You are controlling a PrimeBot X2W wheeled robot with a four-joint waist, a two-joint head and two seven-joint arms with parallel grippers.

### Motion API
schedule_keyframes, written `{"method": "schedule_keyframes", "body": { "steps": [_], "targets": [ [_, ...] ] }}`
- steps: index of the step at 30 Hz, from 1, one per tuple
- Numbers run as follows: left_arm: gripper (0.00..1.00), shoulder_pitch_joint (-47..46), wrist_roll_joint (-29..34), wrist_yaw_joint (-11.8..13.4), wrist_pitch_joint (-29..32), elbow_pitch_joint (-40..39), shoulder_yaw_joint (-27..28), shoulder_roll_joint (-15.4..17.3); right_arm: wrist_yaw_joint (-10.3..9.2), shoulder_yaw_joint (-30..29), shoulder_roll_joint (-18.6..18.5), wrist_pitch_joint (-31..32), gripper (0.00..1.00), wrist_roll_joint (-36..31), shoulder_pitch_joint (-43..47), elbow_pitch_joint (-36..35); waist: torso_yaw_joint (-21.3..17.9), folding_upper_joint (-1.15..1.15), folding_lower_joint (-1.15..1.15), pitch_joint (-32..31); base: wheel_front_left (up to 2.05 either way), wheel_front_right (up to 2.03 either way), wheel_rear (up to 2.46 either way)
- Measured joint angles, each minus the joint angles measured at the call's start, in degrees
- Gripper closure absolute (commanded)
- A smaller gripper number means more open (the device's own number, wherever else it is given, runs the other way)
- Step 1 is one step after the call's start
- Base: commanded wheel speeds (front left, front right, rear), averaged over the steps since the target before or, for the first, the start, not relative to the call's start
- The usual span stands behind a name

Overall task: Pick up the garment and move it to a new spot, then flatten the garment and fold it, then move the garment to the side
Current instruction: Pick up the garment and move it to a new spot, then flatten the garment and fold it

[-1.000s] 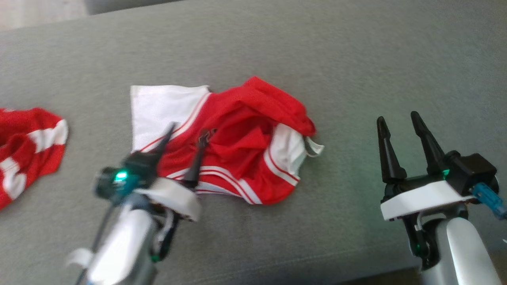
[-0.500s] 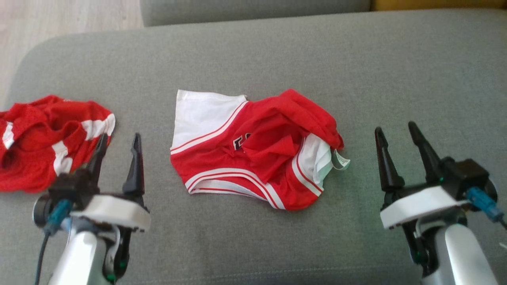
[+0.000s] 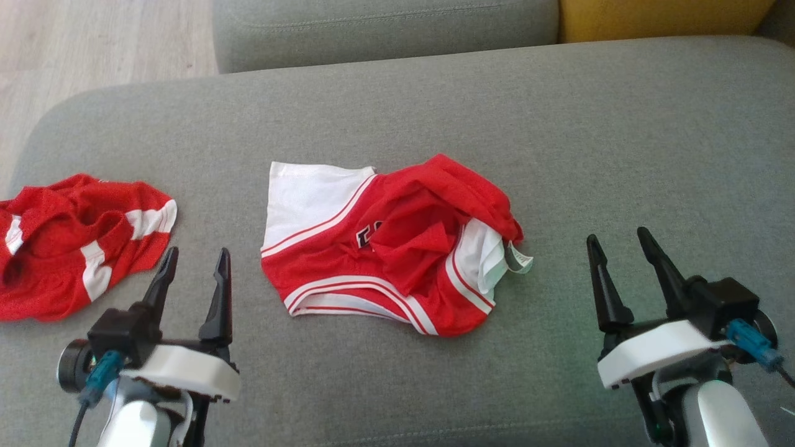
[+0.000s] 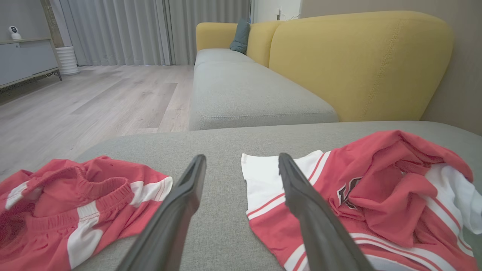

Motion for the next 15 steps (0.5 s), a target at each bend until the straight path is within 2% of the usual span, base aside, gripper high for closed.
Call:
{"method": "schedule_keyframes", "body": {
  "steps": [15],
  "targets": [
    [0.00, 0.6, 0.5, 0.0, 0.0, -1.2, 0.8, 0.0, 0.00, 0.0, 0.0, 0.5, 0.00, 0.0, 0.0, -0.4, 0.2, 0.00, 0.00, 0.4, 0.00, 0.00, 0.00]
  ]
}}
